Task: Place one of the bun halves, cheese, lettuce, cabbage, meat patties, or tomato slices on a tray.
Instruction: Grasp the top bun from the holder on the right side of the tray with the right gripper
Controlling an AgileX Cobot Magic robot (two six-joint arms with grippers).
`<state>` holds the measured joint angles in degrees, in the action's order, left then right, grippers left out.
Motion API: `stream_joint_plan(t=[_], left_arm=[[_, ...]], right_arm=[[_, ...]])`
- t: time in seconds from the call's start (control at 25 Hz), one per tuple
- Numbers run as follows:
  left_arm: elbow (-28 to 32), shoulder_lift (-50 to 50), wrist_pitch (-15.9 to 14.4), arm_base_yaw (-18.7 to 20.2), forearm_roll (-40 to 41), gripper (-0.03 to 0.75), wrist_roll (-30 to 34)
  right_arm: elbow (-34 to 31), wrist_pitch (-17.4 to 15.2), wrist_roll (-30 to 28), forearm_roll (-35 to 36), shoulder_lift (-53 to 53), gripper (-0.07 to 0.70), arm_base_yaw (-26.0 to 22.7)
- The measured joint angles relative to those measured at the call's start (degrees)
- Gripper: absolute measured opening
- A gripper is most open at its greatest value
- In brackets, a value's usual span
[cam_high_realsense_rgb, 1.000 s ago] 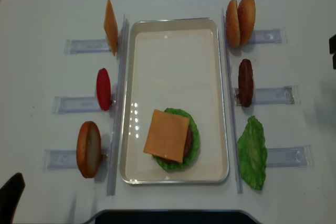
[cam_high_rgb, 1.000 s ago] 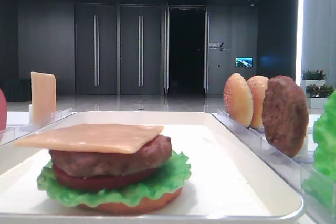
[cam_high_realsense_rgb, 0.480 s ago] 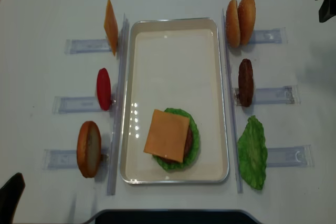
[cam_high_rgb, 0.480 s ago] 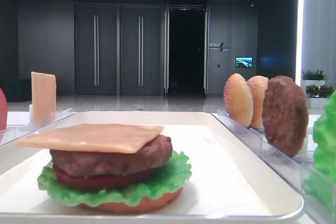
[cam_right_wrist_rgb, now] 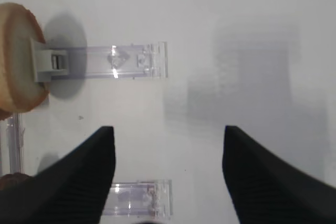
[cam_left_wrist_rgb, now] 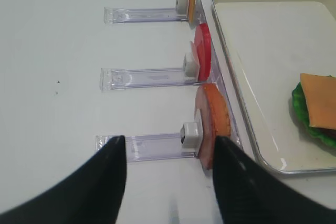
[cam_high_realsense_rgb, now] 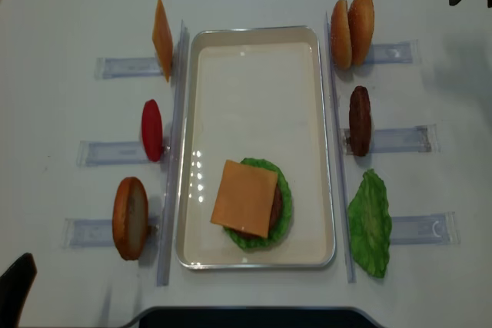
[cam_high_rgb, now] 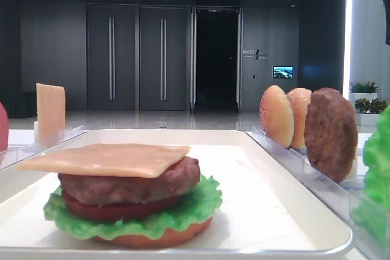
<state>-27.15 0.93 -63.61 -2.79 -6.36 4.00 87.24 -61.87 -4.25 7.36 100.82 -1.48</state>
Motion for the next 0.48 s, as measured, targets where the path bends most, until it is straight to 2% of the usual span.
stream_joint_plan(t=[0.24, 0.48], left_arm=[[0.0, 0.0, 0.0, 0.0, 0.0, 0.409, 0.0], [0.0, 0.0, 0.0, 0.0, 0.0, 0.409, 0.0]], right_arm=[[4.16, -0.22, 0.9, 0.0, 2.95, 0.452, 1.94], [4.64, -0.22, 6.16, -0.95, 3.31, 0.452, 6.87]])
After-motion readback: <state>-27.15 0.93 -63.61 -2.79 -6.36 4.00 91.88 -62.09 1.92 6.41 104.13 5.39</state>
